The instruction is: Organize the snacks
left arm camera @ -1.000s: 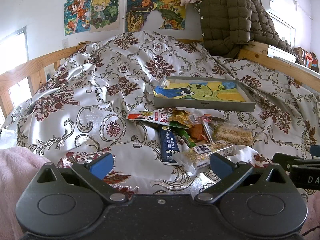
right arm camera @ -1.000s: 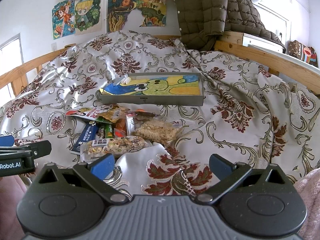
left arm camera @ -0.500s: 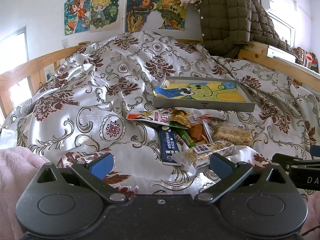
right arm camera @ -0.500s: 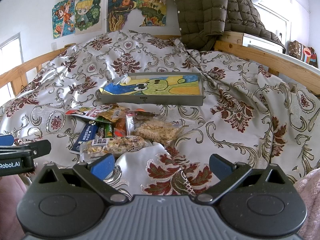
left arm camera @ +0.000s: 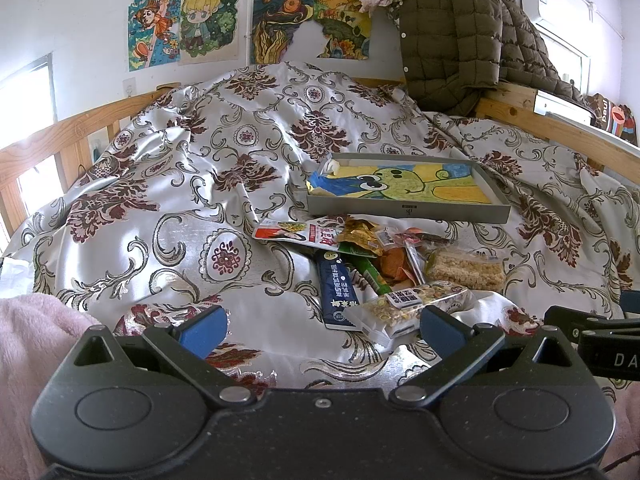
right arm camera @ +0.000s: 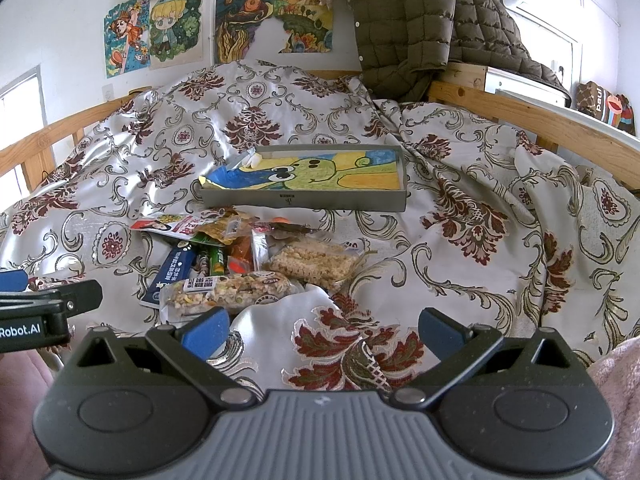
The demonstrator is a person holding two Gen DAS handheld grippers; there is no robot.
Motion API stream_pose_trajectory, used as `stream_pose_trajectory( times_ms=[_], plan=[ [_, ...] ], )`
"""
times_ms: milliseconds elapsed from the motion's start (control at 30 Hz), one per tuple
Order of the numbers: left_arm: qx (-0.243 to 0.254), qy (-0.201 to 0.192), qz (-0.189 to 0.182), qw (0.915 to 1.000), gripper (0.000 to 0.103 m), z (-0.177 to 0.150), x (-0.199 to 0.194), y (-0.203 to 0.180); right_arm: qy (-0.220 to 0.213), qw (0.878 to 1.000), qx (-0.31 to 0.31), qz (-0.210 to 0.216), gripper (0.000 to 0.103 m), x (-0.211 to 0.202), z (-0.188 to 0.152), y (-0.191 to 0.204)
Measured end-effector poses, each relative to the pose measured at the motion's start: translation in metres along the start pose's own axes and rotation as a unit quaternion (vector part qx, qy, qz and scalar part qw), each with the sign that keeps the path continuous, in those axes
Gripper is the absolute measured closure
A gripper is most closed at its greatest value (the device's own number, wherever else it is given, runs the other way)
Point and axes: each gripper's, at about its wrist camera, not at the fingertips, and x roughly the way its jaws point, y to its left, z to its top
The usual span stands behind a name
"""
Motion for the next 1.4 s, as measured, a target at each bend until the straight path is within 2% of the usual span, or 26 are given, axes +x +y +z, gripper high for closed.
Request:
stream_pose_trajectory(
  times_ms=[467,700,1000,1167,1400],
  plan=[
    [0.000,0.000,0.000,1.0000,0.001,0.000,0.000,0.000,0.000,1.000,0.000,0.001,0.000,0.000,-0.001,0.000],
    [-0.030,0.007,-0.022,0.9993,0.001,0.005,0.002,0.012,0.006,0.999,0.016,0.033,0.000,0.001,0.008,-0.010],
    [-0.045,0.064,-0.068,0.9946,0.001,0.030,0.032,0.028,0.045,0.996,0.043,0.069,0.000,0.026,0.024,-0.031],
    [-0.024,0.091,-0.123,0.9880,0.001,0.048,0.056,0.029,0.039,0.998,0.023,0.051,0.000,0.044,0.040,-0.036],
    [0.070,0.109,-0.158,0.9788,0.001,0.065,0.088,0.008,0.046,0.998,-0.002,0.042,0.000,0.083,0.055,-0.042]
  ],
)
